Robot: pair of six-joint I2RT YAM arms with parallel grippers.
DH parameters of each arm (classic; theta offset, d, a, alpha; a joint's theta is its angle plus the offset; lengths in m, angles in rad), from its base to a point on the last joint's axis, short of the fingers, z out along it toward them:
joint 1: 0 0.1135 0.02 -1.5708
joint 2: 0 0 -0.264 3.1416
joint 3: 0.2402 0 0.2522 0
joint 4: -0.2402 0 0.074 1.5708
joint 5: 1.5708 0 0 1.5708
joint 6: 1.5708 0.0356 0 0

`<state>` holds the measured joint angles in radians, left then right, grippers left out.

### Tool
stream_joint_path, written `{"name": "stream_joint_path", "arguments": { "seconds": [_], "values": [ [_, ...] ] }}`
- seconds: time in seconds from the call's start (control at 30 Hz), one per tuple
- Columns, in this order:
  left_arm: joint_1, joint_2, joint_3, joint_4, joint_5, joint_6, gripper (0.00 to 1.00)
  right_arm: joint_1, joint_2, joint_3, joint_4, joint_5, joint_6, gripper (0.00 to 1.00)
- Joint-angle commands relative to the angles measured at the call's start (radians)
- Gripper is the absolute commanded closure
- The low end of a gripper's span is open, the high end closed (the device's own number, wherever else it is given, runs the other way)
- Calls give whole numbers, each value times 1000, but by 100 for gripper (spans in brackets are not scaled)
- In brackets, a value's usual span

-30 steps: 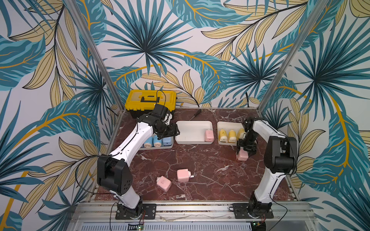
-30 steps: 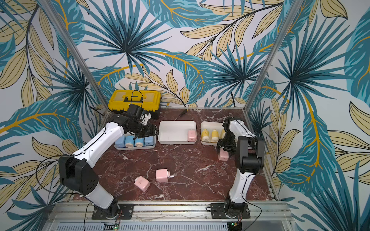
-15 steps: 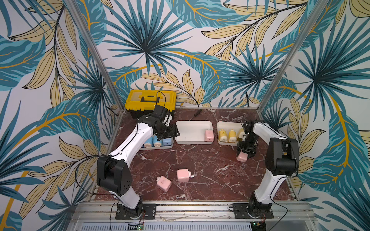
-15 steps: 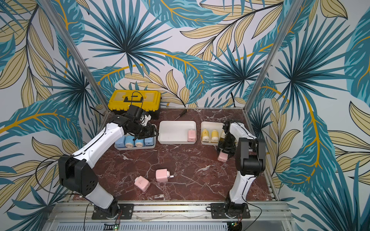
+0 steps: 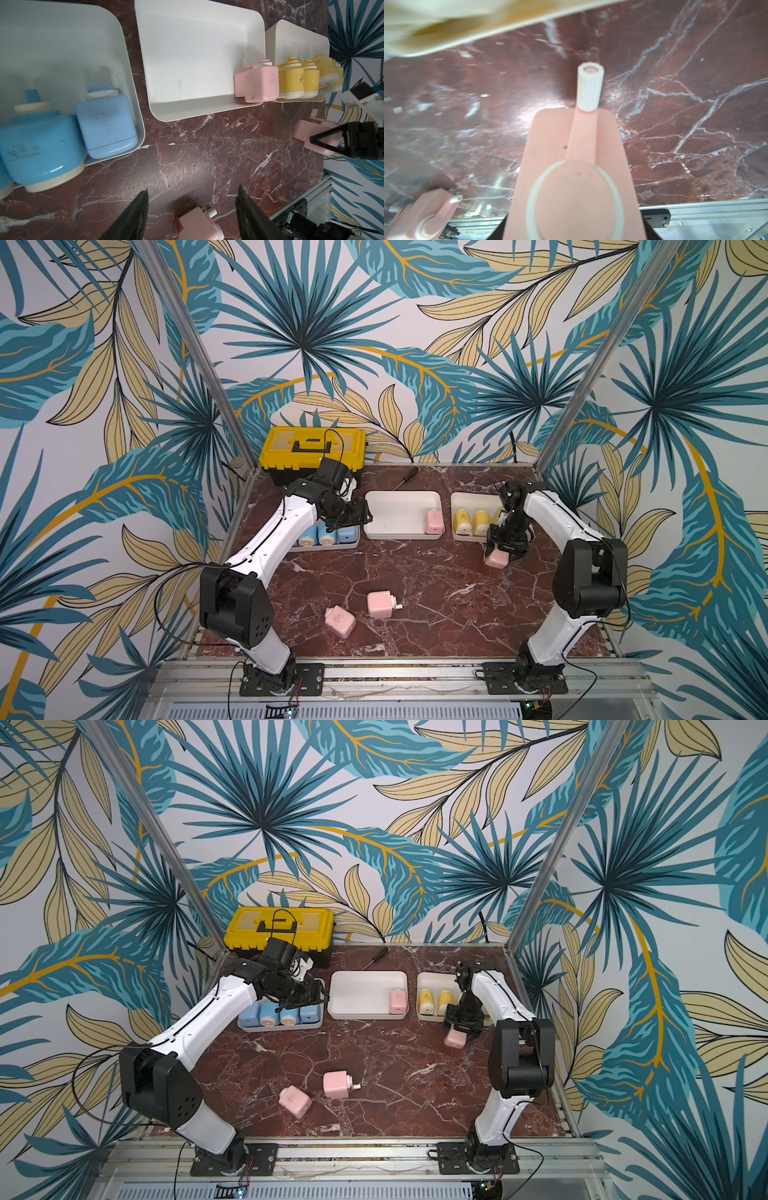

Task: Place the pencil sharpeners by color into the storage box
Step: Pick up the pencil sharpener from the center of the board, then place the pencil sharpener in the storage box.

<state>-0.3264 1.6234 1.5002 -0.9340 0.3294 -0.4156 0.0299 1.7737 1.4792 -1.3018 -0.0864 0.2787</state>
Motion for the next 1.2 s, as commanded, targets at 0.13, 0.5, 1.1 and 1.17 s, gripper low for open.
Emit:
{"name": "stream_joint_path", "arguments": {
  "seconds": [0.13, 0.5, 1.1, 1.17],
  "values": [
    [23, -26, 30, 1, -22, 20, 31, 178, -27, 294, -182, 26, 82, 51],
    [76, -105, -35, 3, -25, 23, 32, 416, 351, 887, -204, 18, 140, 52],
    [91, -175, -172, 3, -11, 51, 32, 500, 629, 1007, -2, -5, 142, 54],
    [92, -174, -180, 3, -9, 55, 32, 501, 643, 1009, -5, 5, 145, 54]
  ]
}}
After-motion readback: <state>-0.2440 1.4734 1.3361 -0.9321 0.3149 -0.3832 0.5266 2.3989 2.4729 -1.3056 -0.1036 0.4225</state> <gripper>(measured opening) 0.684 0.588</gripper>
